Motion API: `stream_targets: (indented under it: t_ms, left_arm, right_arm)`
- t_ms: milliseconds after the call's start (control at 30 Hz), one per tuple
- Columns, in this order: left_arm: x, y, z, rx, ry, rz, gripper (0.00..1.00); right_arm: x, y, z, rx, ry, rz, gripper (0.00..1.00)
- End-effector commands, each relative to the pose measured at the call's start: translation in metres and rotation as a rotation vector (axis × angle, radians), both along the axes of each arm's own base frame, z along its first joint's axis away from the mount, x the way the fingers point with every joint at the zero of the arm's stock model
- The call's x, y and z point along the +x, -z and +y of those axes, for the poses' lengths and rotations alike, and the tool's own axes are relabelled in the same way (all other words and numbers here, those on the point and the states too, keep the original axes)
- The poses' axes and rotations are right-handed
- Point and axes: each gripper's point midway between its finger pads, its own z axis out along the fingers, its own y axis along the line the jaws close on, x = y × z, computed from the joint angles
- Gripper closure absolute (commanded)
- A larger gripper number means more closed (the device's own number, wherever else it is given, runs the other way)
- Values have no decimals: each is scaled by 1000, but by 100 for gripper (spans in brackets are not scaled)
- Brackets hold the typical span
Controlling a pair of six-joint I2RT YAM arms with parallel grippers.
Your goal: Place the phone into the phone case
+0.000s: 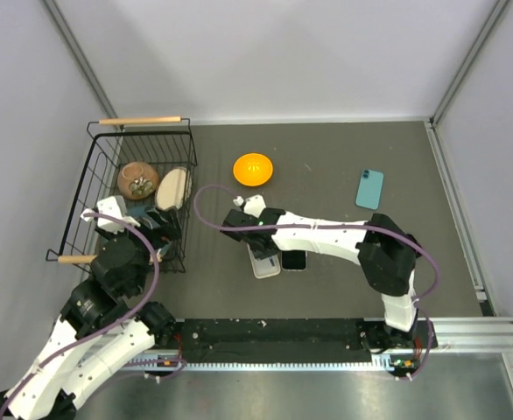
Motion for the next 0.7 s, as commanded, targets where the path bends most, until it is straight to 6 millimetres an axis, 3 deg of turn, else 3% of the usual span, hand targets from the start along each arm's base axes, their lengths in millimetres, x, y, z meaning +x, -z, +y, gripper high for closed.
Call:
stream_targets:
  t_ms: [0, 233, 367, 667]
  left_arm:
    - [-2, -16, 9, -40, -34, -62, 1]
    - [-5, -20, 12, -52, -42, -81, 1]
    - [-6, -19, 14, -50, -49, -82, 1]
    - [-7, -17, 16, -54, -58, -79, 1]
  right_arm:
    - [2, -14, 6, -27, 12, -78, 94]
    - [-2, -5, 3, -98, 13, -84, 92]
    - [-3, -9, -2, -120, 18, -102, 97]
    - [-10, -10, 2, -110, -6, -89, 97]
